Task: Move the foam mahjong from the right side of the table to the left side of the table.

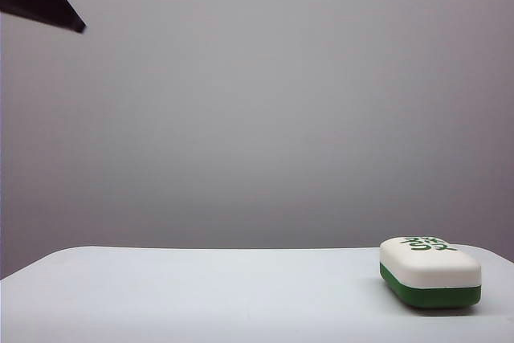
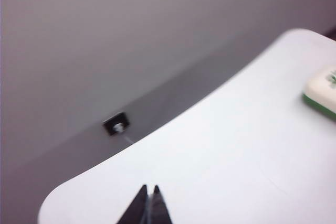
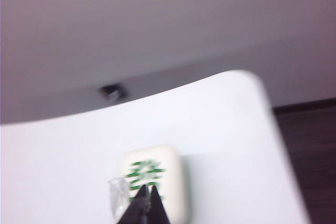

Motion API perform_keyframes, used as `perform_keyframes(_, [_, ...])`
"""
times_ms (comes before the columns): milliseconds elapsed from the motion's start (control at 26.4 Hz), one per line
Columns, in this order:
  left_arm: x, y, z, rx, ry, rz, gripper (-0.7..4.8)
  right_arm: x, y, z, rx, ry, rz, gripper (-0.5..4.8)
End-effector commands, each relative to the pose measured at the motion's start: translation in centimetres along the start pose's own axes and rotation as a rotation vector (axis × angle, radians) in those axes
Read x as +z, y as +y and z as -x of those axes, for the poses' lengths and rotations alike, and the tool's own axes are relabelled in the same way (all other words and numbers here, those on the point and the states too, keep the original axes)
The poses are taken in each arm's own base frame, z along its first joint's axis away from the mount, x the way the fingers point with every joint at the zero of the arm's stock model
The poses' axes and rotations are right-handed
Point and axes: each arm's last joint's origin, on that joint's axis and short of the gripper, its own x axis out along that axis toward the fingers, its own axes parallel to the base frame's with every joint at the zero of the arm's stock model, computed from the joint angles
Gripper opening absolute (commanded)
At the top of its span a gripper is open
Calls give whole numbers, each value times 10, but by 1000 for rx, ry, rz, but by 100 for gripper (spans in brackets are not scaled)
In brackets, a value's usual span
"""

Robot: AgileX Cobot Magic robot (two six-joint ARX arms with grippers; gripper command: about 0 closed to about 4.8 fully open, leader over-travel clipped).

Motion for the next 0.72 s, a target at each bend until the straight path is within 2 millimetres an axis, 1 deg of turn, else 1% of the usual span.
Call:
perform_keyframes(38, [-4, 1, -9, -131, -22, -87, -4, 14, -11, -31, 123, 83, -33, -5])
perform_keyframes(76, [-7, 3, -13, -170, -28, -100, -4, 15, -18, -43, 109, 119, -31, -5])
perform_keyframes(113, [-11, 4, -19, -256, -57, -89, -3, 13, -28, -59, 90, 162, 8, -5])
perform_keyframes(151, [-13, 7, -22, -312, -88, -78, -3, 12, -32, -66, 88, 180, 19, -5])
perform_keyframes(189, [-16, 11, -25, -401, -141, -61, -3, 6, -42, -82, 99, 216, 38, -5])
perform_keyframes(227, [-18, 14, -27, -442, -170, -57, -3, 4, -47, -90, 109, 232, 30, -5])
perform_keyframes(340, [-23, 19, -34, -468, -186, -51, -4, -4, -62, -114, 171, 313, -3, -5])
perform_keyframes(378, [-24, 20, -36, -460, -179, -46, -3, -7, -68, -123, 184, 338, 9, -5])
perform_keyframes(454, [-31, 24, -41, -483, -178, -26, -3, -11, -80, -146, 199, 402, 68, -5])
perform_keyframes(643, [-38, 26, -48, -505, -161, 1, -3, -11, -96, -173, 220, 525, 141, -5])
perform_keyframes(719, [-38, 26, -49, -508, -163, 1, -3, -11, -100, -180, 239, 573, 184, -5])
